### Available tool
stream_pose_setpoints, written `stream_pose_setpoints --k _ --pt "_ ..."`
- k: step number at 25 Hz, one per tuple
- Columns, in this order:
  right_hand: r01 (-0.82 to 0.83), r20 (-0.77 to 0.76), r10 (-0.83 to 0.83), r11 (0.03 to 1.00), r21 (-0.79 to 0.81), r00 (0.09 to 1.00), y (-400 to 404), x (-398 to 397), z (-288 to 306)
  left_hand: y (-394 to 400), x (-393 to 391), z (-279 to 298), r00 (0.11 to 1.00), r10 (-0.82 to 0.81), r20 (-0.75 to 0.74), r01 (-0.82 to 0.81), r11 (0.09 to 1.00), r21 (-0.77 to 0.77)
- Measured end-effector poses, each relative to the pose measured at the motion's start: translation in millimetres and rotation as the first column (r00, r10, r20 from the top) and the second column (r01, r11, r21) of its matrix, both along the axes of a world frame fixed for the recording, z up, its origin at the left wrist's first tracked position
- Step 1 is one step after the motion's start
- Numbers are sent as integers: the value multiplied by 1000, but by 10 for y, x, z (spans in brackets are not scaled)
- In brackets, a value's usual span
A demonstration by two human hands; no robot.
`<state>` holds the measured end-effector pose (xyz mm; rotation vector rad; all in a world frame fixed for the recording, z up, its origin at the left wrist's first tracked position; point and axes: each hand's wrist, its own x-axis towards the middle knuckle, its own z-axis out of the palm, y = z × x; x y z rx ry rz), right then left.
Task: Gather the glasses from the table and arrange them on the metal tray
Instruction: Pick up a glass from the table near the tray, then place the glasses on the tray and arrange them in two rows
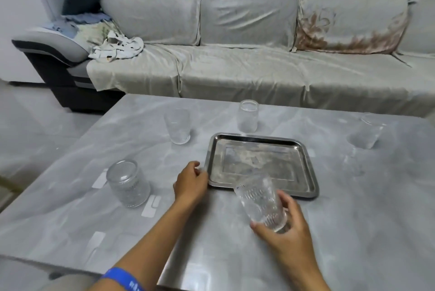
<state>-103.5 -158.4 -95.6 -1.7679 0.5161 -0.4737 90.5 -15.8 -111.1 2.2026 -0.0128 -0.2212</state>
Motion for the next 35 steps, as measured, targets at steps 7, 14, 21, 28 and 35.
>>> stream_pose_setpoints --k 7,14,21,28,35 --pt "-51 14 66 873 -485 998 -308 1127 613 -149 171 -151 994 104 33 -106 992 66" --pt "-204 -148 142 751 -628 979 -130 1641 317 -145 180 -169 992 80 96 -91 990 110" --pt "-171 -80 153 799 -577 985 -78 1509 411 232 71 416 947 -133 292 87 982 165" --pt "-154 47 200 864 -479 979 416 970 321 1540 210 824 993 -84 -85 119 761 638" --pt "-381 15 442 789 -483 897 585 1050 775 817 -163 1479 886 -228 404 106 947 302"
